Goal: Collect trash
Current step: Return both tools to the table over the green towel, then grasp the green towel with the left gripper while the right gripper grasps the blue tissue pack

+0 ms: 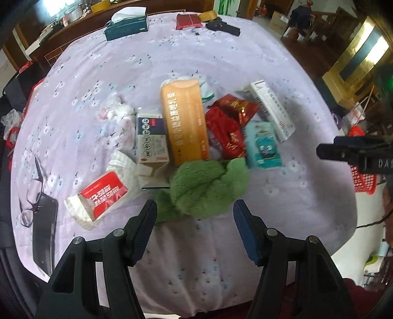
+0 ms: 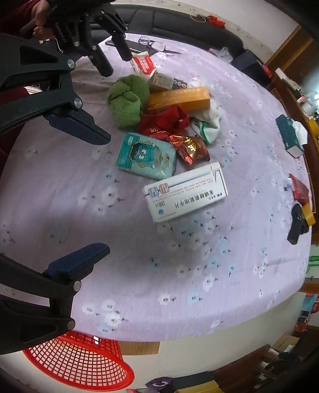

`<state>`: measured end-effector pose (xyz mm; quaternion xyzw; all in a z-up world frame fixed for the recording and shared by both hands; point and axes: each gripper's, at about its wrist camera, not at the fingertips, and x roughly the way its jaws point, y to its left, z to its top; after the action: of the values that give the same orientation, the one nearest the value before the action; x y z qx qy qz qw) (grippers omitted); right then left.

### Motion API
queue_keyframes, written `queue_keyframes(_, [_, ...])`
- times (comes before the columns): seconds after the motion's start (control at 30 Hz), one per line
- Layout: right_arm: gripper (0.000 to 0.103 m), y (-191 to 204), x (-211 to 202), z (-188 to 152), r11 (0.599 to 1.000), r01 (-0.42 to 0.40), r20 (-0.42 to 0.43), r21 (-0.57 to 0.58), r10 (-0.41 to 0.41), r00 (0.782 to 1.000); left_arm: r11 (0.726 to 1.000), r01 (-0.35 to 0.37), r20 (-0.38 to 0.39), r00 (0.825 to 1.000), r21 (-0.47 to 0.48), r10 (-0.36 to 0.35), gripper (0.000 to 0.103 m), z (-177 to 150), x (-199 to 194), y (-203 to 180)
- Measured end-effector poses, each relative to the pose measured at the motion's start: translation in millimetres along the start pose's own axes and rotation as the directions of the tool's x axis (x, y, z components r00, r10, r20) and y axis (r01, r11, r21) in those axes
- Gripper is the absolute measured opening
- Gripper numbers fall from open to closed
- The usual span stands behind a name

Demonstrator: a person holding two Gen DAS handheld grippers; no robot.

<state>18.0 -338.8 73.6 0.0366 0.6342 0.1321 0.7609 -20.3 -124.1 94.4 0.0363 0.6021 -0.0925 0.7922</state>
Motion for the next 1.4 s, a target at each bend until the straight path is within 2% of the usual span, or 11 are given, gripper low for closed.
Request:
queue_keyframes(0.27, [0.086, 5, 18, 18, 0.999, 0.017, -0.05, 0.043, -0.015, 0.999, 0.998, -0.017, -0.038, 0.999, 0.058, 0.019, 0.063, 7, 15, 3])
queue_keyframes(0.5, [0.086, 7, 24, 18, 0.998, 0.012, -0.057, 0.06, -0.008, 0.998, 0.998, 0.002, -0.027, 1.0, 0.064, 0.0, 0.063, 11, 17, 8])
queue_keyframes(0.63, [0.086, 5, 22, 17, 0.997, 0.002, -0.042, 0.077, 0.001, 0.999, 0.996, 0.031, 0.079, 0.996, 0.084, -0.038, 0.063, 7, 9, 10])
queue_keyframes(0.7, [0.086, 5, 18, 14, 0.997, -0.007, -0.016, 0.08, 0.009, 1.0, 0.994, 0.07, 0.189, 0.978, 0.083, -0.085, 0.063, 0, 5, 16])
queue_keyframes(0.73, [0.086, 6, 6, 7, 0.996, -0.005, 0.069, 0.086, -0.001, 0.998, 0.995, 0.061, 0.24, 0.968, 0.078, -0.078, 0.063, -6, 5, 20])
queue_keyframes(0.8, [0.086, 7, 3, 4, 0.996, -0.006, 0.096, 0.086, -0.003, 0.995, 0.996, 0.039, 0.285, 0.957, 0.078, -0.06, 0.063, -12, 7, 22])
queue_keyframes(0.9, [0.086, 9, -9, -14, 0.992, -0.051, 0.237, 0.112, 0.023, 0.971, 0.995, 0.013, 0.351, 0.935, 0.095, -0.046, 0.063, -22, 13, 23])
queue_keyframes(0.97, [0.084, 16, -3, -23, 0.994, -0.055, 0.265, 0.099, 0.027, 0.964, 0.994, 0.009, 0.362, 0.931, 0.108, -0.048, 0.063, -26, 20, 22])
queue_keyframes(1.07, [0.07, 20, 12, -30, 0.99, -0.091, 0.254, 0.111, 0.06, 0.965, 0.991, 0.018, 0.381, 0.922, 0.136, -0.069, 0.063, -30, 25, 21])
queue_keyframes(1.2, [0.07, 30, 30, -33, 0.994, -0.066, 0.225, 0.09, 0.044, 0.973, 0.977, 0.011, 0.397, 0.913, 0.211, -0.096, 0.063, -30, 29, 12])
queue_keyframes(1.4, [0.07, 42, 36, -31, 0.996, -0.036, 0.23, 0.085, 0.015, 0.973, 0.938, 0.009, 0.363, 0.921, 0.347, -0.143, 0.063, -25, 40, -8])
